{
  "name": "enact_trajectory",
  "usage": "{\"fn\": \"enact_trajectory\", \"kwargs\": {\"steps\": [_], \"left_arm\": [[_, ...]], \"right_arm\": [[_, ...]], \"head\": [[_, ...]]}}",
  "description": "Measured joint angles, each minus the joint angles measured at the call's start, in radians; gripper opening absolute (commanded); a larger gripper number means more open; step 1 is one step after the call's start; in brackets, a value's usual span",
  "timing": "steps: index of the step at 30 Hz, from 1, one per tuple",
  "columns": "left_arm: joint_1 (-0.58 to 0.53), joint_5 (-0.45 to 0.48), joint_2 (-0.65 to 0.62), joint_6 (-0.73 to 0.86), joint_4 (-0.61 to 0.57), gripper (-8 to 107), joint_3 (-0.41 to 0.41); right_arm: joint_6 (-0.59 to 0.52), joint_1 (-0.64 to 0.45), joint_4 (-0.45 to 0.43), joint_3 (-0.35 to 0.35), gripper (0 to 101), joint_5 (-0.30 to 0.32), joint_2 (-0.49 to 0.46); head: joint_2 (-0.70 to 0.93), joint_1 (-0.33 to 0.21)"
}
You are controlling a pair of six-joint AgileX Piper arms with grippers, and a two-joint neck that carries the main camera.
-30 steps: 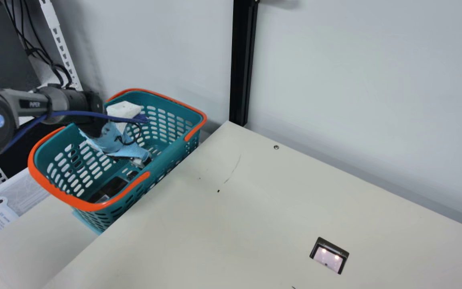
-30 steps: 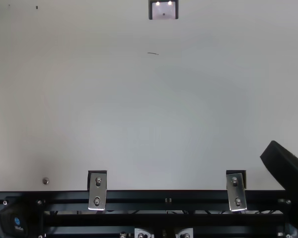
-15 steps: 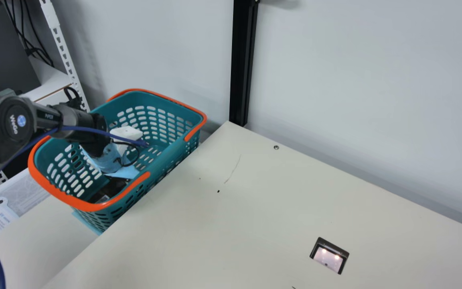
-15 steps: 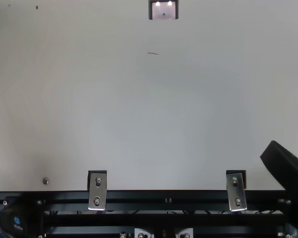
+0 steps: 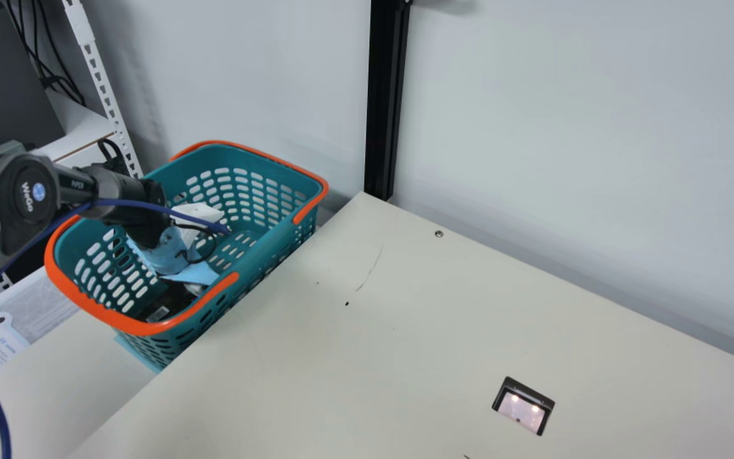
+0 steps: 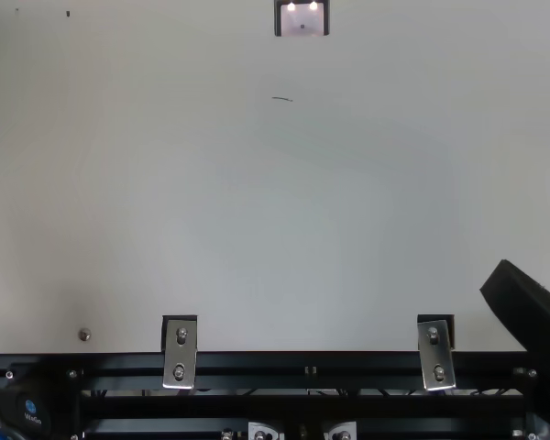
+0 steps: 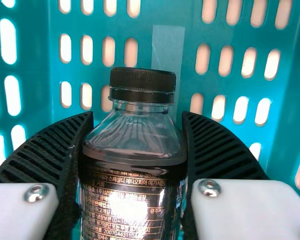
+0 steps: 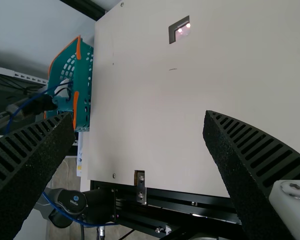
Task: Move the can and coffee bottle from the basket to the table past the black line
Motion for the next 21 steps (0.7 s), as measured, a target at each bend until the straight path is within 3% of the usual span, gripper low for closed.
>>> {"fn": "enact_trajectory", "kwargs": {"steps": [10,21], "left_arm": [[0.002,-0.023,-0.110,0.073,-0.140,10,0.030],[0.002,-0.051,-0.377,0.191,-0.406,10,0.079]], "right_arm": [[0.000,0.000,0.000,0.000,101,0.000,0.000],[0.000,0.000,0.000,0.000,101,0.000,0.000]], "head": [[-0.005,0.000],[-0.005,0.000]]}}
